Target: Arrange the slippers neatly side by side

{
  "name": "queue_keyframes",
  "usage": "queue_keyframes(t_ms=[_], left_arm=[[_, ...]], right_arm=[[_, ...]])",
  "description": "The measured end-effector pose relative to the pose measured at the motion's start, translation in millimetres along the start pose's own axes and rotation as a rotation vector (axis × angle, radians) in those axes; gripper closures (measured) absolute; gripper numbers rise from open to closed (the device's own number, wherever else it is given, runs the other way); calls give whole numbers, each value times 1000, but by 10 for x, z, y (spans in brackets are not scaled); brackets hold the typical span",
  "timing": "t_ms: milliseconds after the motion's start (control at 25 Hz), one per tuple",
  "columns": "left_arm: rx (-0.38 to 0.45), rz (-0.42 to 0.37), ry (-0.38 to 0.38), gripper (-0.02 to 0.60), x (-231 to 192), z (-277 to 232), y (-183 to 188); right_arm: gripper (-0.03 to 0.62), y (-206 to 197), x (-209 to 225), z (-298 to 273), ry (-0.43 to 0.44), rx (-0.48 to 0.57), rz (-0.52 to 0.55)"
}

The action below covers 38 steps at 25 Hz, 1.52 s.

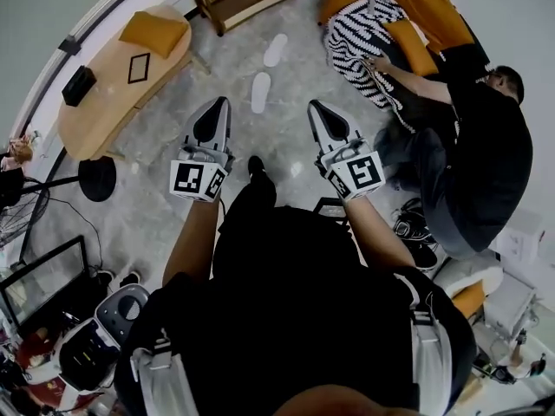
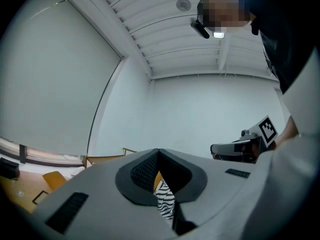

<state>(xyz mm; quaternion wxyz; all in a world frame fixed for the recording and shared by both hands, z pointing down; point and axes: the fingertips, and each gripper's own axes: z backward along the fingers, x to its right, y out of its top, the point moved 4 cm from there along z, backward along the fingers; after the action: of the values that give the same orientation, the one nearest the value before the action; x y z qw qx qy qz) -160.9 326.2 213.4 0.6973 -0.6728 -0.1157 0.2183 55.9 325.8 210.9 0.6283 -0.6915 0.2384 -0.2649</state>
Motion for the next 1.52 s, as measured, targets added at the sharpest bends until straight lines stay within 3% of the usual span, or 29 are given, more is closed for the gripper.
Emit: queue_keyframes(t_ms=[240,600,840,1200,1520], left_arm=[[9,-4,-31,568,-499,-489,86],[-2,-19,-80,569,-842,-1214,64],[-35,-22,-66,568,-988,-1796,-129],[-92,-43,14,568,-1225,-2951,-483],[-206,-67,47,568,-1467,-3573,-1139]], right_arm=[[563,161,268,-528,-33,4,15],[563,212,848,-983,-100,-4,5],[563,130,1397,-1309,-73,14,-9],[563,-243,2627,-2016,51,-14,-72],[562,-1157,3425,-2576,115,-108,-177]])
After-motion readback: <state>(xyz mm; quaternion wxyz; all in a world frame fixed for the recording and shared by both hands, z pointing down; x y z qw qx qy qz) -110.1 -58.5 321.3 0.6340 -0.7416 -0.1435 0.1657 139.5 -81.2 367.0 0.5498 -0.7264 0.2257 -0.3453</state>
